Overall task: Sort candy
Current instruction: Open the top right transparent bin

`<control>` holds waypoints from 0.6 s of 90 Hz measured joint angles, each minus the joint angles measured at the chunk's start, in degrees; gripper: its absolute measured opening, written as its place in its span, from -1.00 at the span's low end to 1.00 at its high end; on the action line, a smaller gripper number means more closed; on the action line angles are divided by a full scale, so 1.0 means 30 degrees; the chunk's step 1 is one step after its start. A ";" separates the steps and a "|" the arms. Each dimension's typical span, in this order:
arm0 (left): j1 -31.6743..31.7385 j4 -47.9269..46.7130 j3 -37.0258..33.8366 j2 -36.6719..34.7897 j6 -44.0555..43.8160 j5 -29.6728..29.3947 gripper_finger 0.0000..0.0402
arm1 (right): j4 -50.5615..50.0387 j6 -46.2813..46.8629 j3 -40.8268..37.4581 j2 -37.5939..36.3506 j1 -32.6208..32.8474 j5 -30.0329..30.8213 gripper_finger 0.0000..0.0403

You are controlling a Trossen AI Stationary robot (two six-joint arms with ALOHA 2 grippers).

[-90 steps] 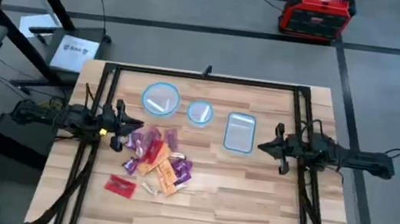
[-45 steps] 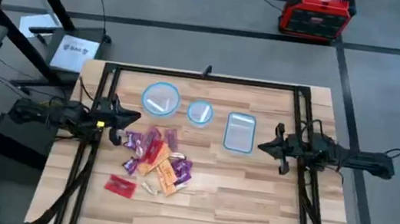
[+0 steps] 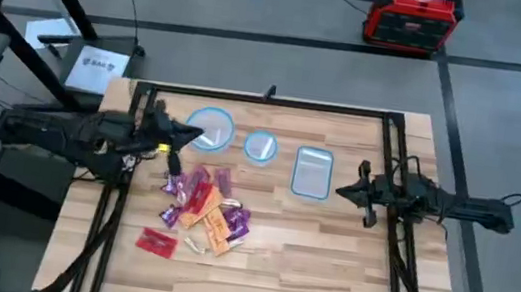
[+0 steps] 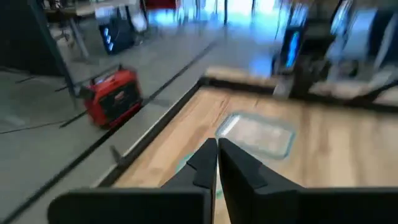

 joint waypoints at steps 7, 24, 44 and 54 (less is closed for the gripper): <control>0.0950 -0.2766 0.2882 0.3092 0.0711 0.0680 -1.00 | 0.0000 0.0000 0.0000 0.0000 0.0004 0.0000 -1.00; 0.4907 -0.5080 0.6437 0.8920 0.1938 0.5674 -1.00 | 0.0000 0.0000 0.0000 0.0007 0.0004 0.0000 -1.00; 0.7741 -0.3132 0.6640 1.2137 0.2140 1.0075 -1.00 | 0.0000 -0.1548 0.0000 0.0005 -0.0075 0.0007 -1.00; 0.7976 -0.2336 0.6640 1.3376 0.2256 1.1320 -1.00 | 0.0007 -0.2106 0.0000 0.0007 -0.0168 0.0007 -1.00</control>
